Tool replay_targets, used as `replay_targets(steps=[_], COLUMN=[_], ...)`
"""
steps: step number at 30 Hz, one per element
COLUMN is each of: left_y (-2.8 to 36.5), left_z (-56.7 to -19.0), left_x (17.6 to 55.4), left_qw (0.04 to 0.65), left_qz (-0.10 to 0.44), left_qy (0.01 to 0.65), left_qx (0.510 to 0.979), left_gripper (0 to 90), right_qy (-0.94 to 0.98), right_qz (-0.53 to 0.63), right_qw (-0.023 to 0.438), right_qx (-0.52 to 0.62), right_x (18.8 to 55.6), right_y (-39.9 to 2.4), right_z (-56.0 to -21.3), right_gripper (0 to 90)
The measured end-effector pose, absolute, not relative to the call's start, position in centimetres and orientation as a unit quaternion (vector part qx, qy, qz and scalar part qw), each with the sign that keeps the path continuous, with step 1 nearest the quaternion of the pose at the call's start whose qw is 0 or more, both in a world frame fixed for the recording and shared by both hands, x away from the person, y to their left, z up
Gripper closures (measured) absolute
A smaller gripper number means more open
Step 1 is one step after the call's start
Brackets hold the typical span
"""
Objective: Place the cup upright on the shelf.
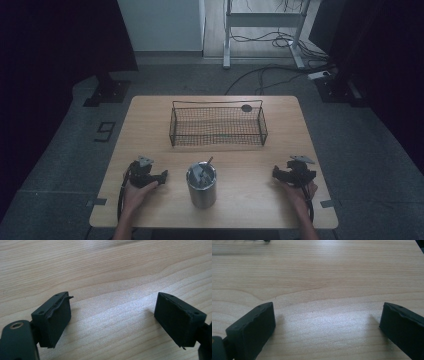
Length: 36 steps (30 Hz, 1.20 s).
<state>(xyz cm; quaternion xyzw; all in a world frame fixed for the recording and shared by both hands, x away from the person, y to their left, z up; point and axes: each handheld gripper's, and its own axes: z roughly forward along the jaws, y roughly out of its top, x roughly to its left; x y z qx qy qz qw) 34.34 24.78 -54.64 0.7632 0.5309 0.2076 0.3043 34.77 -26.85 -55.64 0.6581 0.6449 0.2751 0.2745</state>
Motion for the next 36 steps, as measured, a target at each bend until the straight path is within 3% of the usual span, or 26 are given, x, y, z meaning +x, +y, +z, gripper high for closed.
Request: replay_targets(steps=[20,36], left_y=[24.4,24.0], left_z=[-54.4,-53.6], left_x=[33.8,33.0], left_qw=[0.291,0.302], left_qz=[0.215,0.191], left_qy=[0.546,0.549], left_qx=[0.756,0.755], left_gripper=[15.5,15.6], right_qy=[0.648,0.648], right_qz=[0.274,0.275], right_qw=[0.273,0.273], right_qx=[0.656,0.655], right_x=[34.5,34.5], right_y=[-27.2,-27.2], right_z=[-55.7,-55.7], right_gripper=[0.0,0.0])
